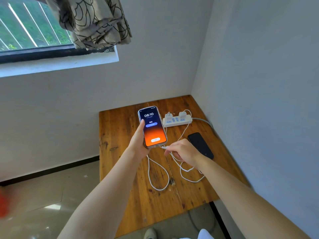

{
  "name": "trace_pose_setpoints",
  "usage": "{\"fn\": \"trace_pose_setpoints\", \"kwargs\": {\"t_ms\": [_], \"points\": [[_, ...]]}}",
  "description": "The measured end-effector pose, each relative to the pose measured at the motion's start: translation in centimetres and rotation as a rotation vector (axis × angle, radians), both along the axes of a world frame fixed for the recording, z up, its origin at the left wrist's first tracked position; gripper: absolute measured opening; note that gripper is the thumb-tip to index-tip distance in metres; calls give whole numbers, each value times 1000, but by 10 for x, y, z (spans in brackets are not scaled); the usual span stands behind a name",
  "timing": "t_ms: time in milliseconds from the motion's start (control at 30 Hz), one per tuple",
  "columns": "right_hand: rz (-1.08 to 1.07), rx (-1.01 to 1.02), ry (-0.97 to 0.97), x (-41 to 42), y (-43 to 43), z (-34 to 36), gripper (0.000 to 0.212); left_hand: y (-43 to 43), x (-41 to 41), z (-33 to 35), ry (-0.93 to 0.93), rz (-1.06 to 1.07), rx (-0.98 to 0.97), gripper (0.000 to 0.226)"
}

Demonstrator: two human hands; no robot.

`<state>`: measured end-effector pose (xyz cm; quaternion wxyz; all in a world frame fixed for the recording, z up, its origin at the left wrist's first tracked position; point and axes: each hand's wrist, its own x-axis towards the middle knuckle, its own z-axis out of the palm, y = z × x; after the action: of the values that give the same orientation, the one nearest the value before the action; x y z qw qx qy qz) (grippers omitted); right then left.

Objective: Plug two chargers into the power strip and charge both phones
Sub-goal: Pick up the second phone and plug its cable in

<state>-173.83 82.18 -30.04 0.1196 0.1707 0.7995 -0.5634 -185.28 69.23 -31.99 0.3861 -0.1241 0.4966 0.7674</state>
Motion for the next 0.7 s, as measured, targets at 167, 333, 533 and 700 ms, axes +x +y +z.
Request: {"fn": "trace_pose_setpoints", "kwargs": {"t_ms": [167, 333, 533, 700], "points": [[-65, 56, 35, -2, -3, -3, 32, 2, 0, 2, 36, 16, -72, 42], [-101, 142, 137, -1, -7, -8, 31, 4, 2, 2, -47, 87, -50, 37], [-176, 214, 233, -1, -10, -14, 29, 8, 3, 6, -79, 172, -53, 29], [-199, 284, 304, 1, -17, -17, 31, 10, 5, 7, -105, 225, -48, 25]]}}
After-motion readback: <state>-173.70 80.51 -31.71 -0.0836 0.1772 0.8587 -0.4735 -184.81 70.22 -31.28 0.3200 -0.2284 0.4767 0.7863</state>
